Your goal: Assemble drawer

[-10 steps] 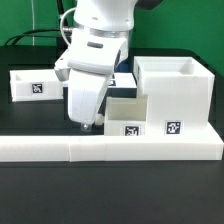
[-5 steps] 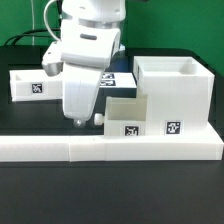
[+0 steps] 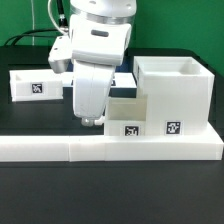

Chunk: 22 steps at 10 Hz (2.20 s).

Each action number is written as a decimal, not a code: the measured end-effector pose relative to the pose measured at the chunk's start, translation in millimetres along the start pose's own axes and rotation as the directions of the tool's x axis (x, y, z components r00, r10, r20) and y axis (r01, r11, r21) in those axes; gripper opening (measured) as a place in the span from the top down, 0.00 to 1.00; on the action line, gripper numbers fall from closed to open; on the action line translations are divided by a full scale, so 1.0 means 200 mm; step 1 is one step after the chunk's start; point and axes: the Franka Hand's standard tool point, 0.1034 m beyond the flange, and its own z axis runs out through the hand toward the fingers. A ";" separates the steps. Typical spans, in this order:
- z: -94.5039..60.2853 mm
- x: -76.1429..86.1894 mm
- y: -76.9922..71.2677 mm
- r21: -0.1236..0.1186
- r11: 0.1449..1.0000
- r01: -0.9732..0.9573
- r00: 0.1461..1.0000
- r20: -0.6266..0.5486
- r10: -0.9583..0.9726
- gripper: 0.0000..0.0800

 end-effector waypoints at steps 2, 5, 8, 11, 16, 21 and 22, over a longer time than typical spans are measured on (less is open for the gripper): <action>-0.02 0.00 0.01 -0.004 1.000 0.016 1.000 -0.011 -0.016 0.19; -0.03 -0.01 0.02 0.003 1.000 0.024 0.996 -0.091 -0.024 0.19; -0.01 -0.09 0.03 -0.007 1.000 -0.027 0.984 -0.178 0.025 0.19; 0.00 -0.10 0.03 -0.004 1.000 -0.027 0.977 -0.212 0.026 0.19; 0.00 0.07 0.04 0.002 0.998 0.057 0.978 -0.202 -0.056 0.19; 0.00 0.10 0.03 -0.004 0.996 0.090 0.974 -0.207 -0.089 0.19; -0.01 0.17 0.03 -0.006 0.994 0.105 0.972 -0.213 -0.104 0.19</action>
Offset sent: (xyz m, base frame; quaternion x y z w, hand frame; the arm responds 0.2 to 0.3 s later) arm 0.0074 0.0097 0.0085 -0.0064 0.0729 -0.0052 0.9973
